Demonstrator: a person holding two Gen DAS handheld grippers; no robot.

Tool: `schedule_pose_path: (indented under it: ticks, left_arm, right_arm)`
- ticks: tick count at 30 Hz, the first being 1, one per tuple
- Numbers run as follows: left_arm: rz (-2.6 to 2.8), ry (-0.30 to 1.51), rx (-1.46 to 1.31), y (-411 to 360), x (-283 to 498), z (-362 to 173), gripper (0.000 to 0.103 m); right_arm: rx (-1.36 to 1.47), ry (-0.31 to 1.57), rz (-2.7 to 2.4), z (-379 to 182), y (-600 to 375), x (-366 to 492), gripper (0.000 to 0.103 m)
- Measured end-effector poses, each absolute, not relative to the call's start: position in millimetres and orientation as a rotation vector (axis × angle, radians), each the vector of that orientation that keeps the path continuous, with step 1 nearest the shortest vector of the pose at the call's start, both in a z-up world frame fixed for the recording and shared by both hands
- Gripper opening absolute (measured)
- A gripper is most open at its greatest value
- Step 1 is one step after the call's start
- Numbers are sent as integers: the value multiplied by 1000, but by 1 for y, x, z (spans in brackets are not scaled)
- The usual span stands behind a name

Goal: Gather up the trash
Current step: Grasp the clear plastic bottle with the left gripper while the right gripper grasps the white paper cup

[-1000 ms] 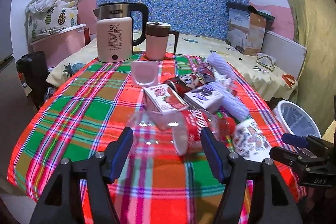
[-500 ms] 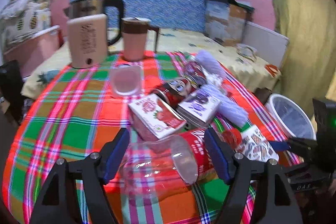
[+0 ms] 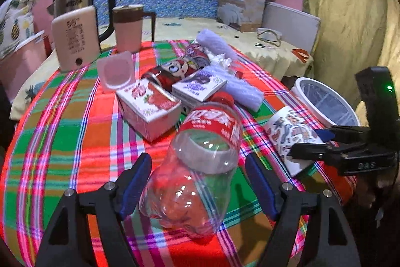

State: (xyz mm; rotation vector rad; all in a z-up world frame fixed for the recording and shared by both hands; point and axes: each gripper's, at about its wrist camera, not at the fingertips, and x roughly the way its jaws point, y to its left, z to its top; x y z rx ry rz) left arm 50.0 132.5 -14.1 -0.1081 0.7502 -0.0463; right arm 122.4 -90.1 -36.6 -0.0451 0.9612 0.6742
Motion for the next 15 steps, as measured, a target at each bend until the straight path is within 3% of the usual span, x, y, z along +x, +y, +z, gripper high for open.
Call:
schedule_pose_path:
  ticks: [4,15]
  left_arm:
    - [-13,808,-178,130,55,-29,75]
    - [-3,731,-255,107,39,-19,64]
  right_arm:
    - [-27,964,676,-36,-97,118,64]
    - [32,937,658,-29,-122,115,63]
